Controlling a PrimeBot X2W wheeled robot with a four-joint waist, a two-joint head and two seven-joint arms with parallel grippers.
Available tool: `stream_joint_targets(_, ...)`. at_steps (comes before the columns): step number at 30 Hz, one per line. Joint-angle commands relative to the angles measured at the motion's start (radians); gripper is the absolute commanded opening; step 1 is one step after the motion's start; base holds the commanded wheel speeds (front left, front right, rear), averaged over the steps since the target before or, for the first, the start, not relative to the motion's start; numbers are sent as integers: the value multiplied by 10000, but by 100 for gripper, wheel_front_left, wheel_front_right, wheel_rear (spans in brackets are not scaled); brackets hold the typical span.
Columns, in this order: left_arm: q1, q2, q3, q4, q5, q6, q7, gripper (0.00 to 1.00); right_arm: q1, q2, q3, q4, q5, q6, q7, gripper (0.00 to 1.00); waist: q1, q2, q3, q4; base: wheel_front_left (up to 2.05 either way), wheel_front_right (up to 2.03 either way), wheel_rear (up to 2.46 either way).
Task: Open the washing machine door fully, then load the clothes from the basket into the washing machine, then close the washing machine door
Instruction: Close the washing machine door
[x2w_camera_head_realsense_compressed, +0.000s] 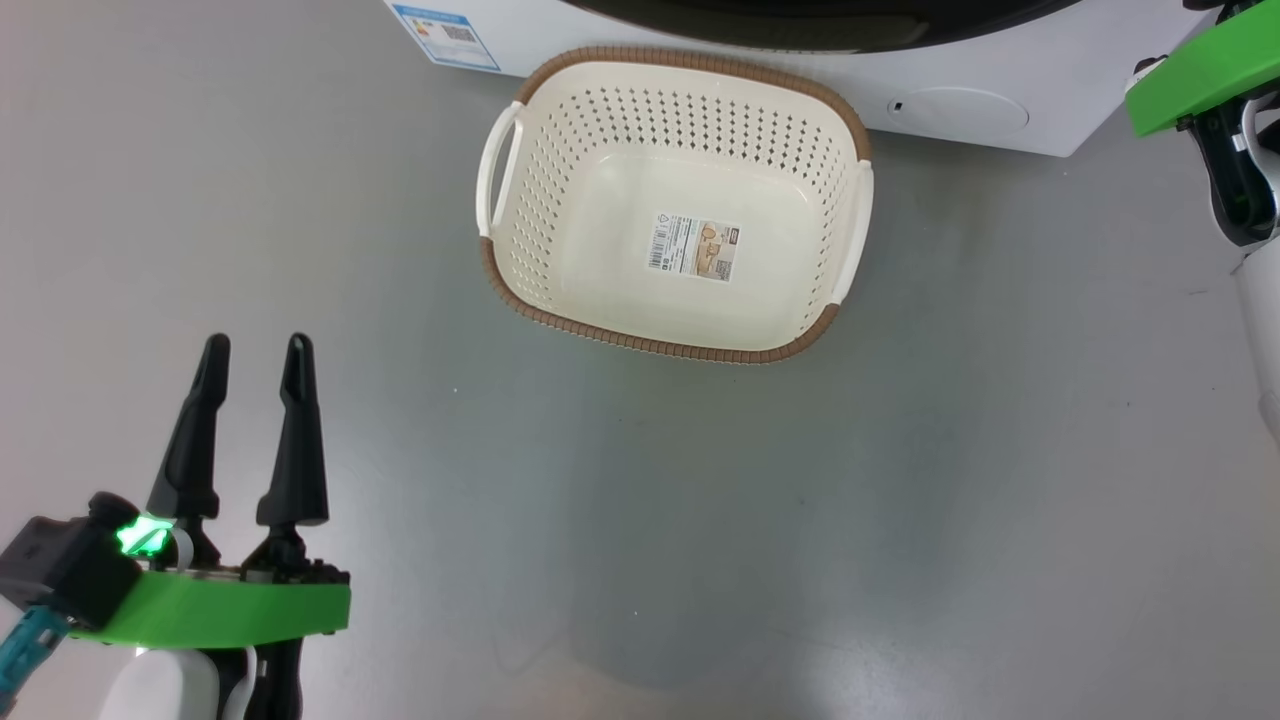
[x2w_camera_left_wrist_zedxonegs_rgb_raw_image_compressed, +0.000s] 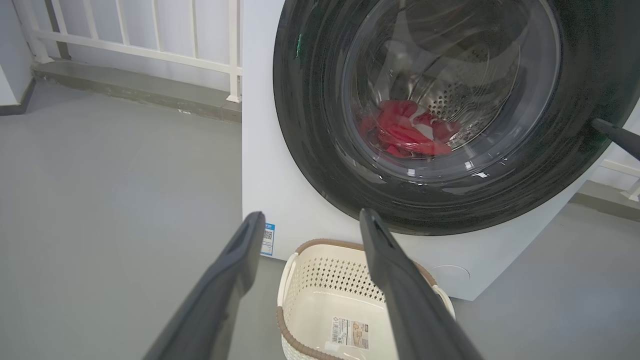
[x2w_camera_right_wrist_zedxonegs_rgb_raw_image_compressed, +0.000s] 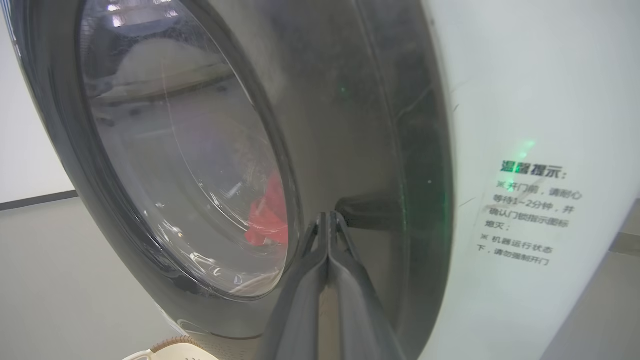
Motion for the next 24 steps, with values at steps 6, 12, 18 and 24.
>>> stream_joint_targets(6, -82, 308, 327, -128, -21, -31, -93, 100, -218, 43, -45, 67, -7, -75, -44, 0, 0, -1, -200, -29, 0, 0, 0)
stream_joint_targets(12, 7, 332, 275, -62, 14, -31, -93, 100, 98, 181, 106, 67, 2, -75, -44, 0, 0, -1, -531, -114, 0, 0, 0)
stream_joint_targets(18, 165, 391, 298, 131, 125, -31, -93, 100, 843, 314, 332, -93, 94, -75, -44, 27, 0, -1, -1179, -276, 0, 0, 0)
stream_joint_targets(24, 446, 465, 275, 260, 312, -31, -93, 100, 1793, 476, 614, -368, 225, -75, -44, 100, 0, -1, -1886, -609, 0, 0, 0)
